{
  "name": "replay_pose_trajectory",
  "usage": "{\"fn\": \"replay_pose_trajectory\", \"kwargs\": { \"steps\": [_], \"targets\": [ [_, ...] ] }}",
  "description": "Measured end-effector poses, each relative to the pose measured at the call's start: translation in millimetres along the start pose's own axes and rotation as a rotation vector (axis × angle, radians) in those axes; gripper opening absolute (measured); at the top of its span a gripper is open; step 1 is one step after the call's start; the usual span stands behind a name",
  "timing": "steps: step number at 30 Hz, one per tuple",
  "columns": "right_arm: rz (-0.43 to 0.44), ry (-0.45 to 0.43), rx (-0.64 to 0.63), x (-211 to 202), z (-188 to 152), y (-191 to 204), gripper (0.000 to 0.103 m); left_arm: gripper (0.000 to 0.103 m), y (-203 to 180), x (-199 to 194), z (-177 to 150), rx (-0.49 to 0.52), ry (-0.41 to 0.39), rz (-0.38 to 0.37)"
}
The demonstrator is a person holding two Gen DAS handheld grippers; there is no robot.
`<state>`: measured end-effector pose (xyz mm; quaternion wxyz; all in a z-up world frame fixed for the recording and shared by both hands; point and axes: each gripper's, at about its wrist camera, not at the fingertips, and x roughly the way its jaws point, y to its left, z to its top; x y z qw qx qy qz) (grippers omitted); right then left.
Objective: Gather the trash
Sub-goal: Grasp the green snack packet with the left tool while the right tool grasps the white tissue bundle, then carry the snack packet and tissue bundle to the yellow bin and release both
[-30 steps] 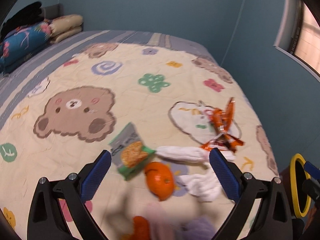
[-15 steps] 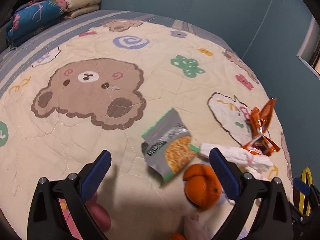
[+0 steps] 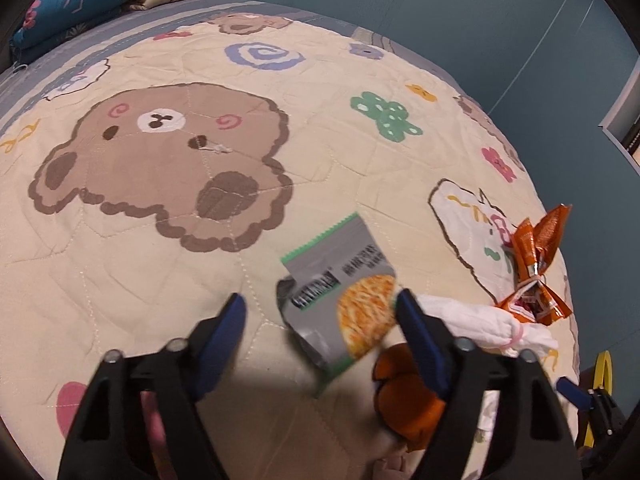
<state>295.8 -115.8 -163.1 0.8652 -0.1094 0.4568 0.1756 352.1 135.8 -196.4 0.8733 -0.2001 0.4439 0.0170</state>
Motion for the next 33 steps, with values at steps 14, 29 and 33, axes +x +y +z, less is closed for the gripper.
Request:
{"fn": "replay_pose_trajectory", "kwargs": {
  "steps": [14,29,33],
  "targets": [
    [-0.008,0.043,0.018,10,-5,-3,0.014,0.022,-14,-7,-4,0.055,-0.02,-0.031],
    [0.066,-0.09,0.111,-49,-5,-20,0.011,0.017,-13,-70,0,0.055,-0.098,-0.07],
    [0.063,-0.137,0.135,-72,-5,-27,0.011,0.017,-15,-90,0,0.066,-0.113,-0.088]
  ]
}}
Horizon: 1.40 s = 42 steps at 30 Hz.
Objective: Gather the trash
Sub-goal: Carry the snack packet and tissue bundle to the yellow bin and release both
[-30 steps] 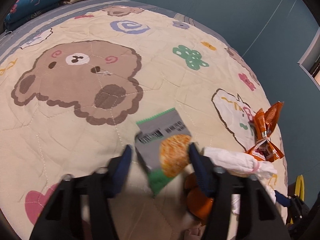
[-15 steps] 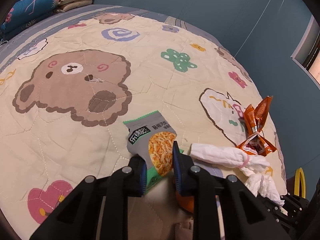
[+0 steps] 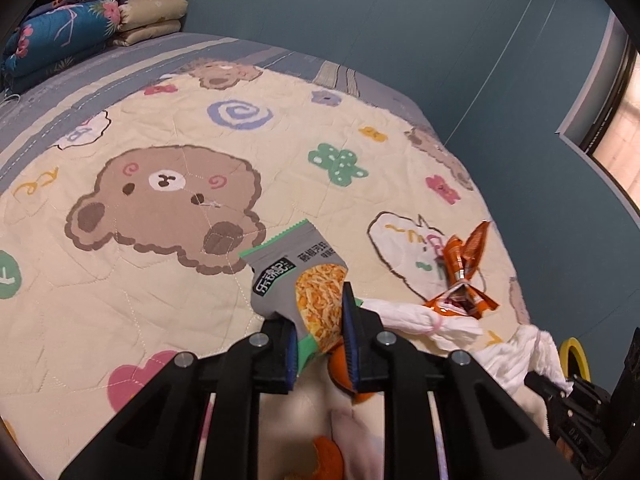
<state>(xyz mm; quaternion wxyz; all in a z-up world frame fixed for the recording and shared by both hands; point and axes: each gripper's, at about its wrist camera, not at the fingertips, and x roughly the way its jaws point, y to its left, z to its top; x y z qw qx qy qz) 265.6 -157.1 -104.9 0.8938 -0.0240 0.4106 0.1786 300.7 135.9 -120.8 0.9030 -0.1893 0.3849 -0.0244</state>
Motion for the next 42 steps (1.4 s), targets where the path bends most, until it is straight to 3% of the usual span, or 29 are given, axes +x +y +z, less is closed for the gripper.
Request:
{"fn": "replay_pose_trajectory", "kwargs": {
  "steps": [15,23,42],
  "targets": [
    [-0.021,-0.051,0.024,-67,-11,-12,0.011,0.017,-34,-40,-15,0.106,-0.017,-0.034],
    [-0.039,-0.071,0.055,-104,-33,-29,0.011,0.017,-63,-55,-31,0.133,-0.034,-0.1],
    [-0.146,-0.214,0.169,-209,-49,-95,0.011,0.017,-186,-79,-55,0.288,-0.042,-0.266]
  ]
}}
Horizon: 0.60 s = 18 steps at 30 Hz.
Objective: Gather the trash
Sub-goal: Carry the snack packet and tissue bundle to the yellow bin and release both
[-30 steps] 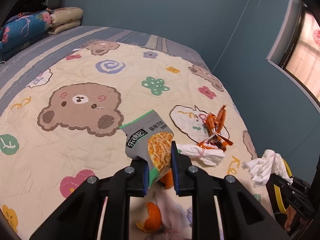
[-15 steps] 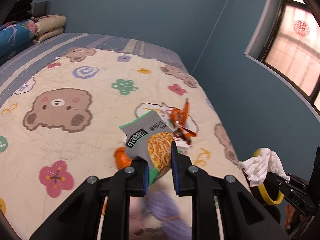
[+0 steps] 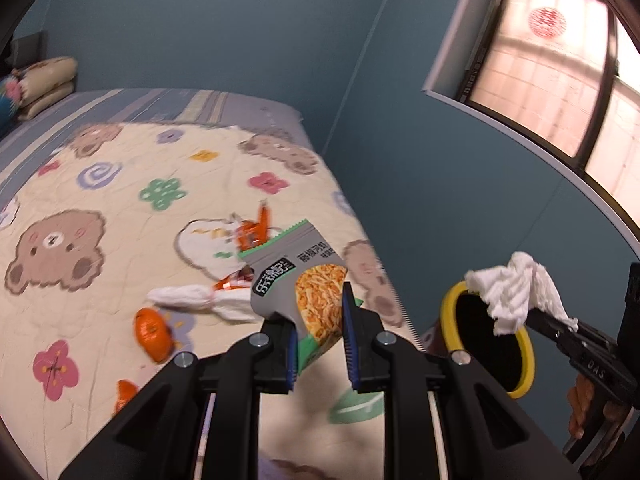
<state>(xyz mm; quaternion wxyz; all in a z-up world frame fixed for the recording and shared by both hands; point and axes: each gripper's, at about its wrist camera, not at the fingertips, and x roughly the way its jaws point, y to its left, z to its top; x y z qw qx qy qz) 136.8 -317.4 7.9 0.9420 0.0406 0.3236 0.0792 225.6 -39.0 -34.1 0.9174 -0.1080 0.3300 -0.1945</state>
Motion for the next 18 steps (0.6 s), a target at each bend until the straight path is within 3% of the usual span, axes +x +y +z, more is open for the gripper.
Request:
{"fn": "replay_pose_trajectory", "kwargs": {
  "steps": [9,18],
  "targets": [
    [-0.102,-0.064,0.062,-36,13,-55,0.011,0.017,-73,14,14,0.104,0.001,-0.09],
    [-0.218,-0.111,0.16,-64,14,-117,0.011,0.017,-149,56,14,0.193,0.044,-0.176]
  ]
}}
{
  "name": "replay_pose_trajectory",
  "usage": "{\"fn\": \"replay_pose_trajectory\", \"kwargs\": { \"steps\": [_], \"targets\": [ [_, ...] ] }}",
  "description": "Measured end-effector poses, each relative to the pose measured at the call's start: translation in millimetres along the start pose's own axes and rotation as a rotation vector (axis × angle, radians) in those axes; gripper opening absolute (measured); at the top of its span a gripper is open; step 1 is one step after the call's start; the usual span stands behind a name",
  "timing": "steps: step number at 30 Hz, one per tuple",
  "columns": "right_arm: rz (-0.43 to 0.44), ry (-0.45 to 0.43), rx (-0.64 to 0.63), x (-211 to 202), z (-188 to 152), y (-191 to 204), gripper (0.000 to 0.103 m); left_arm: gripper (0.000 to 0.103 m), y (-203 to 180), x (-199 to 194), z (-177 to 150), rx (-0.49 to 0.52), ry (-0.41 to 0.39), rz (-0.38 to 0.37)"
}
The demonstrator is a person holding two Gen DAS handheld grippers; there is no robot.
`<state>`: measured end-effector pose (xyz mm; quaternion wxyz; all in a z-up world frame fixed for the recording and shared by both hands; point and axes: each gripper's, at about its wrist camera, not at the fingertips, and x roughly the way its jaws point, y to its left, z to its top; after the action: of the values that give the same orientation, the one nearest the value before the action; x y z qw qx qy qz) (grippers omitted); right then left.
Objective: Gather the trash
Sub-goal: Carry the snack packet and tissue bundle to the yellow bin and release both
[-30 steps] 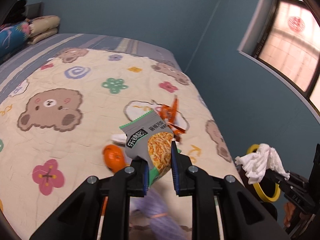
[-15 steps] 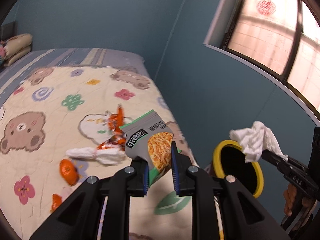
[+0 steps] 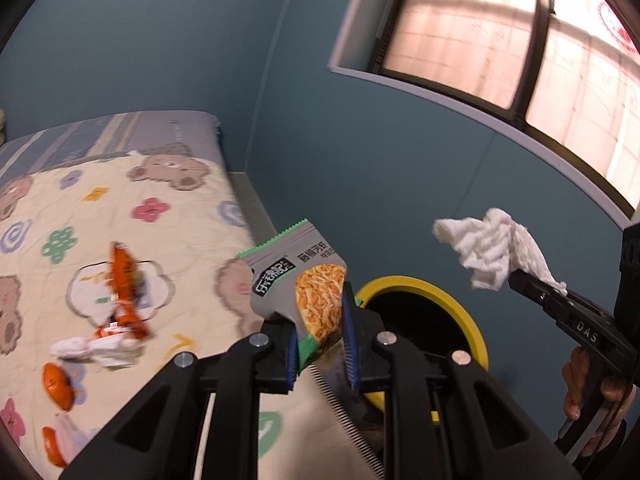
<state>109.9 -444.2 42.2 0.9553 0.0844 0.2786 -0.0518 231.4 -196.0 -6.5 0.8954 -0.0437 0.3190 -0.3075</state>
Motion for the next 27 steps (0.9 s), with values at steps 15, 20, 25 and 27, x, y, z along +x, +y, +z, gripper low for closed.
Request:
{"fn": "replay_pose_trajectory", "kwargs": {
  "steps": [15,20,25,27],
  "targets": [
    [-0.078,0.042,0.131,47,-9,-71,0.012,0.017,-61,101,-13,0.045,0.133,-0.102],
    [-0.095,0.076,0.159,72,-18,-87,0.012,0.018,-67,126,-22,0.038,0.173,-0.12],
    [-0.098,0.081,0.181,82,-26,-97,0.014,0.021,-74,141,-28,0.041,0.193,-0.141],
    [-0.117,0.074,0.182,83,-27,-100,0.023,0.028,-76,144,-29,0.049,0.192,-0.143]
  ]
}}
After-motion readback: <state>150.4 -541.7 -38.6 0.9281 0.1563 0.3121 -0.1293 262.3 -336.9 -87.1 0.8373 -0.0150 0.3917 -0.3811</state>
